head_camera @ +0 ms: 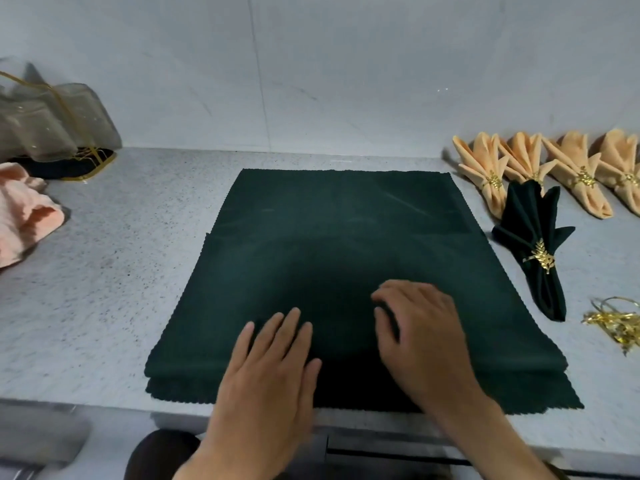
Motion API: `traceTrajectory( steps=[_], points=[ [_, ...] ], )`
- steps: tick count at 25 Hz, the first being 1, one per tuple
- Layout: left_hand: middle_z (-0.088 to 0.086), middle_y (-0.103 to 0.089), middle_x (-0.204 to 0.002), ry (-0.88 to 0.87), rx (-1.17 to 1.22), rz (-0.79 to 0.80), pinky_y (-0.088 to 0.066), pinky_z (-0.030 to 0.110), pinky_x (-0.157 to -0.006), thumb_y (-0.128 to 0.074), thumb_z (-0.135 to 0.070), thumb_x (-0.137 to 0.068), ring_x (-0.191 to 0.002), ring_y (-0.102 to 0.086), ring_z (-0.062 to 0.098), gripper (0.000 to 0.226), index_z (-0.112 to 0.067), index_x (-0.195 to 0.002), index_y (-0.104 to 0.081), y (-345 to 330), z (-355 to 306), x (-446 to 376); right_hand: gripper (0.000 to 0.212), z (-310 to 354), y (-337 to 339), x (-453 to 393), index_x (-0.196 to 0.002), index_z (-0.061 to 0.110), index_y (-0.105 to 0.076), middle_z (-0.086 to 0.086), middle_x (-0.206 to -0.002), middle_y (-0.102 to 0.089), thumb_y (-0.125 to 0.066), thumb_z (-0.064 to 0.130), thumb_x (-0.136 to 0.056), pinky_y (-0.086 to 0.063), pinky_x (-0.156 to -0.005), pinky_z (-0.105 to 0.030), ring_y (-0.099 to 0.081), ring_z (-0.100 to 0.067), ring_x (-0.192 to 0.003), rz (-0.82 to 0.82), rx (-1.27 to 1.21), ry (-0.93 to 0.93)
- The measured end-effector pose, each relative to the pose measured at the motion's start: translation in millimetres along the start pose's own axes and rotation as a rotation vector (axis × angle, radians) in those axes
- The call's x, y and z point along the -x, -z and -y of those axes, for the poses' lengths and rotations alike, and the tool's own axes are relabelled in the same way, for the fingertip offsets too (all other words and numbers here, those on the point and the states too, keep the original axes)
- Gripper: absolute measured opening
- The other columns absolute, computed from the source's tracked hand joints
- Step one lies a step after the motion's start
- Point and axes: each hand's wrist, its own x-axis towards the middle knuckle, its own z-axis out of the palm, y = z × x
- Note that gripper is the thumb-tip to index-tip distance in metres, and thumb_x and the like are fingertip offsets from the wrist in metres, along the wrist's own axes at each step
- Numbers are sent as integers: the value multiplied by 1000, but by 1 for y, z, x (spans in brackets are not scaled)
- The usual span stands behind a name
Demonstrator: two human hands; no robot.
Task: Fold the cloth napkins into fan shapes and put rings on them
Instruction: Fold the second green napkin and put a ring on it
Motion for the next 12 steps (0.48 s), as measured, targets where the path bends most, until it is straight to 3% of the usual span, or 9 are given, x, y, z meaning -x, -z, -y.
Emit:
traceTrajectory(
  steps=[5,12],
  points=[
    [3,-55,-142,87,-62,129,-27,43,-106,-15,-41,-104,-132,-51,22,60,-15,-133,-61,-23,2,1,43,44,-30,33,-119,18,-67,0,-128,-65,-37,36,-95,-46,-103,-40,-59,-22,-121,206,38,24],
    [5,-50,-146,131,-118,121,-26,45,-107,-16,-40,-103,-136,-46,24,59,-14,-138,-56,-27,5,5,47,44,-34,36,-122,18,-66,-2,-132,-63,-35,41,-94,-45,-103,-44,-58,-25,-125,349,111,-63]
  ],
)
